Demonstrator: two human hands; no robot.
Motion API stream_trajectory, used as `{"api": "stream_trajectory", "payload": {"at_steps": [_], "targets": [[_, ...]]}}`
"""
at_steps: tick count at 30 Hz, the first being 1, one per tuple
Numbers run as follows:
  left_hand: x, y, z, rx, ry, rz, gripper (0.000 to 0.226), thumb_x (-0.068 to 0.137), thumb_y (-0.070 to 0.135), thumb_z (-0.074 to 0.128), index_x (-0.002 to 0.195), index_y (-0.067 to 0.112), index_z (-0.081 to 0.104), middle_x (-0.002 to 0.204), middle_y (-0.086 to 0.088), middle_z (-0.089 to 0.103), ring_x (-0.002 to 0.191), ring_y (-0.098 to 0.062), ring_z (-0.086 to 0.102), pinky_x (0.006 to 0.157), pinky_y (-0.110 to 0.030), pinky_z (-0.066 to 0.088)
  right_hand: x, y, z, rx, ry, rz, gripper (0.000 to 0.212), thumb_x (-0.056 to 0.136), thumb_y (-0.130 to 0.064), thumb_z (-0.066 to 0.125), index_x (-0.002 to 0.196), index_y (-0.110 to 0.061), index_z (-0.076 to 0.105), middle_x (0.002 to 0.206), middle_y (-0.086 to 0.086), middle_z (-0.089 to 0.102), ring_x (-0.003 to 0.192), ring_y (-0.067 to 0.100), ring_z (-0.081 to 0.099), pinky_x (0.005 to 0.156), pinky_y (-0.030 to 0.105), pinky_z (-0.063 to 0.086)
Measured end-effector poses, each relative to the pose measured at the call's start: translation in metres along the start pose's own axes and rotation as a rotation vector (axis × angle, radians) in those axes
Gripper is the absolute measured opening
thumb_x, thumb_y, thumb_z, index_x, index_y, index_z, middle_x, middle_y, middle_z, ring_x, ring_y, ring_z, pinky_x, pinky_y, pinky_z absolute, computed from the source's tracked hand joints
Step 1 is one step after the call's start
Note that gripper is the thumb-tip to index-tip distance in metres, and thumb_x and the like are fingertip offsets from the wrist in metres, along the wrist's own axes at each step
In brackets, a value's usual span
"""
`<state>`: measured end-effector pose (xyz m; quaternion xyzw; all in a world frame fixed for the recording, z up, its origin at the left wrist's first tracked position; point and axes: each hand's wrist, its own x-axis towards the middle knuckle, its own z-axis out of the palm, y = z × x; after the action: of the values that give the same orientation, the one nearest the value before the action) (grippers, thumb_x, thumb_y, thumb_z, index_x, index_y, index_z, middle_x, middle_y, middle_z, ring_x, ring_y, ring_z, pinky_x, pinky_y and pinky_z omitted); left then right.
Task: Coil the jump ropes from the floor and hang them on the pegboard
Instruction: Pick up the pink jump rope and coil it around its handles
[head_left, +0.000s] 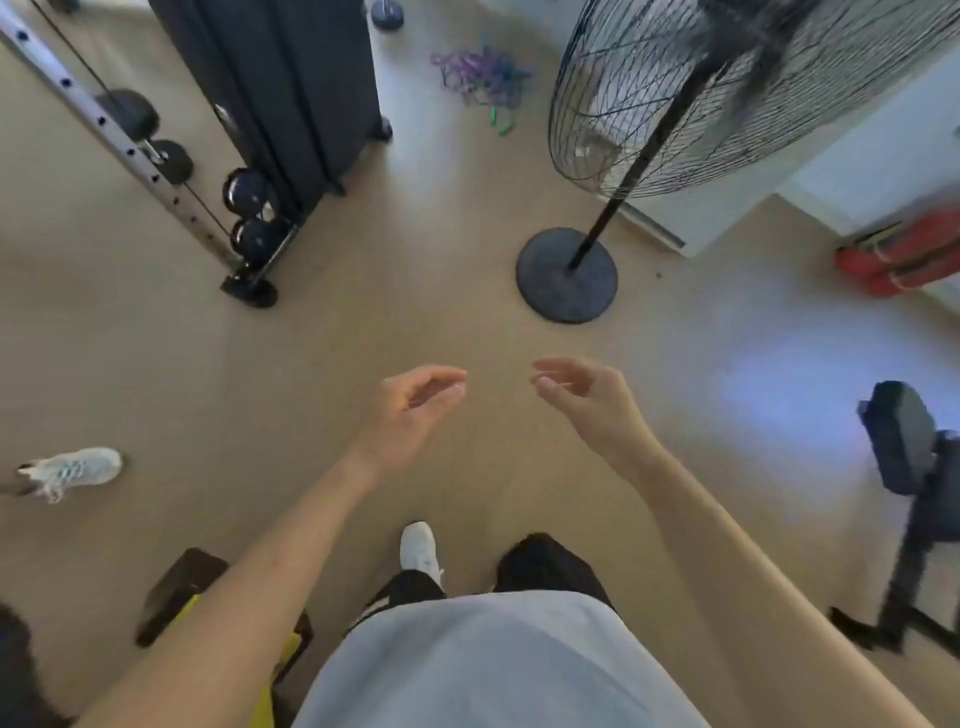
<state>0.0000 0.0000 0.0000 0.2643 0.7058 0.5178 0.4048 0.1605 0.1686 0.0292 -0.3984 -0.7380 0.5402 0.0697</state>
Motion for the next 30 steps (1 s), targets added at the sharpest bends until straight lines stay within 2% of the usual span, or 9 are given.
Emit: {"api": "stream_trajectory", "payload": {"at_steps": [2, 5, 8, 12, 14, 18, 24, 27, 30], "targets": [[0.014, -0.001, -0.012, -0.025, 0.003, -0.033, 0.016, 0.095, 0.017, 0.067, 0.110, 0.018, 0.071, 0.108, -0.002, 0.074, 0.100, -0.007, 0.069, 0.088, -0.016, 0.049, 0.013, -0.005, 0.006, -0.023, -0.014, 0.037, 0.020, 0.095, -0.015, 0.066, 0.114, -0.016, 0.071, 0.104, 0.002, 0.075, 0.094, 0.015, 0.070, 0.081, 0.017, 0.054], [0.044, 0.000, -0.024, -0.043, -0.002, -0.055, 0.014, 0.091, 0.024, 0.067, 0.104, 0.025, 0.070, 0.104, 0.001, 0.074, 0.101, -0.010, 0.069, 0.093, -0.021, 0.052, 0.038, -0.007, 0.011, -0.007, -0.040, 0.073, 0.019, 0.095, -0.014, 0.065, 0.113, -0.016, 0.071, 0.105, 0.004, 0.075, 0.096, 0.019, 0.070, 0.085, 0.022, 0.055], [0.082, 0.011, -0.037, -0.018, 0.001, -0.067, 0.014, 0.096, 0.015, 0.065, 0.108, 0.020, 0.071, 0.106, 0.001, 0.074, 0.102, -0.009, 0.069, 0.094, -0.020, 0.051, 0.079, -0.012, 0.010, 0.007, -0.073, 0.081, 0.018, 0.095, -0.017, 0.066, 0.111, -0.022, 0.071, 0.103, 0.000, 0.075, 0.097, 0.019, 0.070, 0.090, 0.030, 0.056], [0.132, 0.025, -0.054, 0.048, 0.019, -0.118, 0.017, 0.097, 0.017, 0.063, 0.112, 0.016, 0.071, 0.109, 0.002, 0.074, 0.104, -0.006, 0.068, 0.092, -0.016, 0.049, 0.142, -0.023, 0.008, 0.039, -0.120, 0.062, 0.017, 0.095, -0.021, 0.064, 0.110, -0.026, 0.071, 0.102, -0.006, 0.075, 0.096, 0.014, 0.070, 0.091, 0.031, 0.055], [0.157, 0.032, -0.065, 0.096, 0.035, -0.142, 0.019, 0.098, 0.020, 0.062, 0.115, 0.017, 0.071, 0.110, 0.004, 0.074, 0.106, -0.005, 0.068, 0.092, -0.017, 0.049, 0.176, -0.029, 0.008, 0.043, -0.154, 0.058, 0.017, 0.095, -0.021, 0.064, 0.110, -0.024, 0.072, 0.101, -0.006, 0.074, 0.094, 0.013, 0.070, 0.088, 0.028, 0.055], [0.212, 0.053, -0.084, 0.127, 0.098, -0.162, 0.021, 0.099, 0.024, 0.060, 0.117, 0.019, 0.071, 0.111, 0.008, 0.073, 0.106, -0.005, 0.067, 0.095, -0.020, 0.049, 0.247, -0.047, 0.009, -0.014, -0.247, 0.046, 0.019, 0.095, -0.022, 0.064, 0.112, -0.021, 0.072, 0.101, -0.005, 0.074, 0.088, 0.007, 0.069, 0.074, 0.013, 0.049], [0.296, 0.083, -0.128, 0.057, 0.111, -0.210, 0.019, 0.099, 0.022, 0.060, 0.114, 0.022, 0.072, 0.109, 0.009, 0.075, 0.105, -0.005, 0.068, 0.092, -0.016, 0.046, 0.349, -0.090, 0.016, -0.106, -0.254, 0.026, 0.022, 0.094, -0.024, 0.064, 0.116, -0.026, 0.068, 0.099, -0.005, 0.073, 0.090, 0.007, 0.067, 0.079, 0.019, 0.049], [0.346, 0.081, -0.165, -0.002, 0.119, -0.225, 0.016, 0.098, 0.021, 0.062, 0.109, 0.024, 0.074, 0.105, 0.008, 0.076, 0.105, -0.010, 0.069, 0.100, -0.029, 0.049, 0.402, -0.115, 0.026, -0.136, -0.266, 0.046, 0.026, 0.095, -0.024, 0.062, 0.122, -0.023, 0.066, 0.103, -0.003, 0.072, 0.095, 0.010, 0.067, 0.077, 0.013, 0.049], [0.403, 0.081, -0.203, -0.019, 0.104, -0.219, 0.016, 0.097, 0.018, 0.063, 0.109, 0.017, 0.074, 0.101, 0.004, 0.077, 0.101, -0.012, 0.070, 0.103, -0.037, 0.051, 0.455, -0.141, 0.040, -0.169, -0.207, 0.066, 0.029, 0.097, -0.023, 0.060, 0.125, -0.020, 0.065, 0.107, -0.002, 0.071, 0.098, 0.011, 0.066, 0.071, 0.004, 0.045]]}}
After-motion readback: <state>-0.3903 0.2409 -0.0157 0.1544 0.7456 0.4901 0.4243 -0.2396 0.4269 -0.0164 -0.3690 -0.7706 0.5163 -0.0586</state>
